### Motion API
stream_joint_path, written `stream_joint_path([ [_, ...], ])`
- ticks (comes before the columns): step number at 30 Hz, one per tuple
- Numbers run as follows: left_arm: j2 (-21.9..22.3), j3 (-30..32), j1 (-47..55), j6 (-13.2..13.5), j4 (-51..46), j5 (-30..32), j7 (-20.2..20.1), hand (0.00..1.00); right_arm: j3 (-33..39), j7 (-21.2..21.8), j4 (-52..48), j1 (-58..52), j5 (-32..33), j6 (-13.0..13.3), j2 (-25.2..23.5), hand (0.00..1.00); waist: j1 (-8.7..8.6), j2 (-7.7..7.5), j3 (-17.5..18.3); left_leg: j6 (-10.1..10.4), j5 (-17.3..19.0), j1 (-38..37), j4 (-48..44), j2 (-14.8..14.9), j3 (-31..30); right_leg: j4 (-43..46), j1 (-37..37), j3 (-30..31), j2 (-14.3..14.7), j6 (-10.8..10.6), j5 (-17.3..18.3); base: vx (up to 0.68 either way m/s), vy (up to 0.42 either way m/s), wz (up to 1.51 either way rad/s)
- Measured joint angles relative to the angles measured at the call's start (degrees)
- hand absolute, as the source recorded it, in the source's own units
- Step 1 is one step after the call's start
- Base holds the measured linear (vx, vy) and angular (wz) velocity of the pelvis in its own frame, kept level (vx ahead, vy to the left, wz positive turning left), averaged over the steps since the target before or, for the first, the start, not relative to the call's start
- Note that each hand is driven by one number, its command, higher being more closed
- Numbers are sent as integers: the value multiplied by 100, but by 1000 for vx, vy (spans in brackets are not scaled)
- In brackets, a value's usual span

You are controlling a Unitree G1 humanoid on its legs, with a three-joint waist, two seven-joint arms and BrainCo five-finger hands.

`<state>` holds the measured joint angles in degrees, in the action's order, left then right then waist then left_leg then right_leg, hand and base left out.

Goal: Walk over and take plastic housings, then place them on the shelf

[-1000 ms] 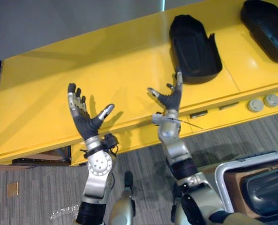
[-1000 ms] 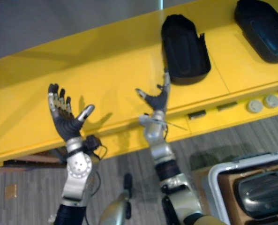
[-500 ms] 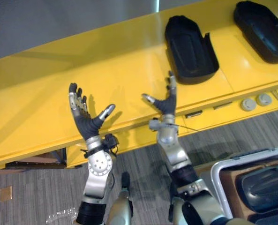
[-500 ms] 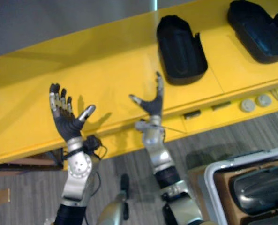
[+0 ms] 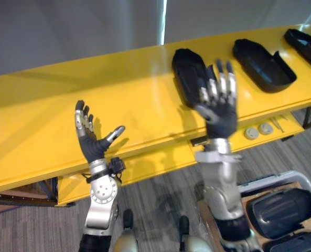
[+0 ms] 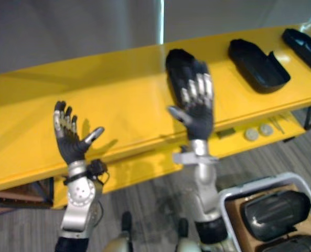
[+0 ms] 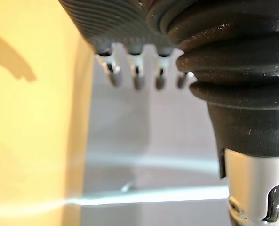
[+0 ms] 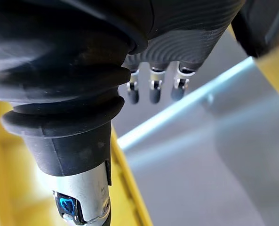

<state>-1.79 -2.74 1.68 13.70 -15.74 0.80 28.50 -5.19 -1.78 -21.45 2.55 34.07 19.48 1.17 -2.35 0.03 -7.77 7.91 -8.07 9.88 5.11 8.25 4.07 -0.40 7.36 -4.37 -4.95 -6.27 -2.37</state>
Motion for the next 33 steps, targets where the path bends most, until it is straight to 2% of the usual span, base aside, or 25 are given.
stream_joint_path([
  [1, 1, 42, 158, 4, -137, 0, -19, 0, 397, 79, -110, -536, 117, 43, -32, 0, -64, -3, 131, 0, 31, -30, 0, 12, 96, -23, 17, 87, 8, -8, -2, 47, -9, -28],
  [5, 13, 36, 432, 13, -322, 26, -93, 0, 1213, 41, -113, -1393, 7, 42, -132, 0, -235, 13, 343, 7, 139, -197, -1, 23, 436, -36, 68, 441, 17, -52, -12, 30, -3, -45],
  [9, 94, 46, 591, 15, -512, 103, -207, 0, 2104, -266, -112, -1987, -674, 28, -494, 0, -492, 0, 506, 15, 298, -427, -4, 44, 1113, -32, 282, 1135, 66, -142, -100, 16, 11, -86],
  [12, 139, 45, 597, 76, -566, 205, -239, 0, 2558, -587, -101, -2178, -1125, 21, -563, 0, -665, -19, 520, 26, 417, -620, -8, 39, 1708, -78, 428, 1708, 120, -189, -228, 23, 8, -95],
  [16, 269, -35, 574, 87, -615, 254, -231, 0, 2573, -974, -103, -2257, -1543, 24, -585, 0, -792, -20, 524, 104, 620, -896, -6, 50, 2389, -149, 493, 2349, 220, -276, -327, 30, -9, -84],
  [22, 277, -222, 392, 123, -665, 414, -232, 0, 2396, -1080, -101, -2267, -1811, 25, -586, 0, -772, 56, 494, 93, 613, -881, -34, 57, 2324, -163, 504, 2305, 231, -273, -328, 50, -27, 1],
  [24, 275, -147, 391, 124, -674, 414, -226, 0, 2074, -1086, -14, -2051, -1827, 24, -534, 0, -740, 84, 474, 72, 800, -782, -266, 13, 1934, -114, 540, 2354, 222, -250, -352, 69, 2, -10],
  [25, 282, -61, 390, 129, -694, 413, -210, 0, 1866, -1087, 82, -1813, -1872, 24, -497, 0, -628, 81, 458, 20, 1341, -495, -927, -2, 980, -111, 598, 2482, 253, -256, -374, 48, 5, -46],
  [26, 285, -28, 394, 129, -705, 412, -184, 0, 1775, -1085, 137, -1696, -1895, 24, -467, 0, -535, 108, 442, -13, 1638, -382, -1249, -4, 486, -114, 632, 2563, 311, -275, -396, 26, 62, -93],
  [27, 283, 32, 397, 130, -747, 411, -147, 0, 1541, -1082, 312, -1404, -1908, 25, -357, 0, -357, 226, 366, 38, 2221, -140, -1950, -39, -395, -110, 646, 2783, 453, -288, -408, -14, 145, -94],
  [28, 291, 10, 405, 131, -780, 411, -144, 0, 1350, -1064, 433, -1282, -1906, 20, -273, 0, -275, 321, 336, -10, 2598, 30, -2430, -153, -1152, -82, 650, 2852, 529, -300, -413, -26, 197, -76],
  [30, 281, -22, 412, 174, -842, 411, -144, 0, 1171, -1032, 493, -1303, -1895, -8, -258, 0, -220, 368, 293, -76, 2908, 201, -2930, -247, -1546, 41, 643, 2849, 585, -342, -378, -30, 238, -5],
  [33, 287, -99, 431, 253, -1036, 398, -158, 0, 969, -904, 394, -1654, -1698, -86, -331, 0, -147, 239, 207, -141, 3125, 342, -3473, -309, -1636, 337, 651, 2774, 631, -379, -295, -35, 173, 8],
])
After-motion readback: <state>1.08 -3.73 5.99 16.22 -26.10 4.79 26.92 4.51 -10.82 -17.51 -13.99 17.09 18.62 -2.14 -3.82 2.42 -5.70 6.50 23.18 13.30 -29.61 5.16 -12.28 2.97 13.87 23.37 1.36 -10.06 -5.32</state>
